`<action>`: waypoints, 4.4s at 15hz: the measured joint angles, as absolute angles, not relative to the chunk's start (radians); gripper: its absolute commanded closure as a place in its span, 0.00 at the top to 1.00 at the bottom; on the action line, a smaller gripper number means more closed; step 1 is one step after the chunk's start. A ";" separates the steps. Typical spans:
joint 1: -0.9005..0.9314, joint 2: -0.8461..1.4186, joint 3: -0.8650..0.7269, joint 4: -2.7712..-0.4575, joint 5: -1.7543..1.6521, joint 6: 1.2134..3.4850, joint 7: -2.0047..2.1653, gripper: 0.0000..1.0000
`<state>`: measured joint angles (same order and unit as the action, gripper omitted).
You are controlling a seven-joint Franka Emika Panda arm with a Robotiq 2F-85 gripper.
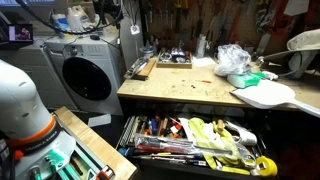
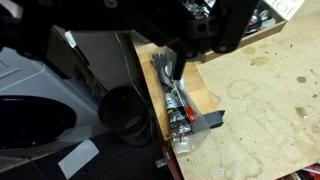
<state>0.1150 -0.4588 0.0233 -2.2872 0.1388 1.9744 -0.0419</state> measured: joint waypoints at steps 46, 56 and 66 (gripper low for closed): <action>-0.305 -0.180 -0.292 -2.639 0.211 2.591 0.226 1.00; -0.361 0.012 -0.478 -2.520 0.629 2.469 -0.205 1.00; -0.478 0.421 -0.374 -2.260 0.885 2.405 -0.222 1.00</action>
<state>-0.4778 0.4211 -0.3743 -2.2604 0.8850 2.4055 -0.2225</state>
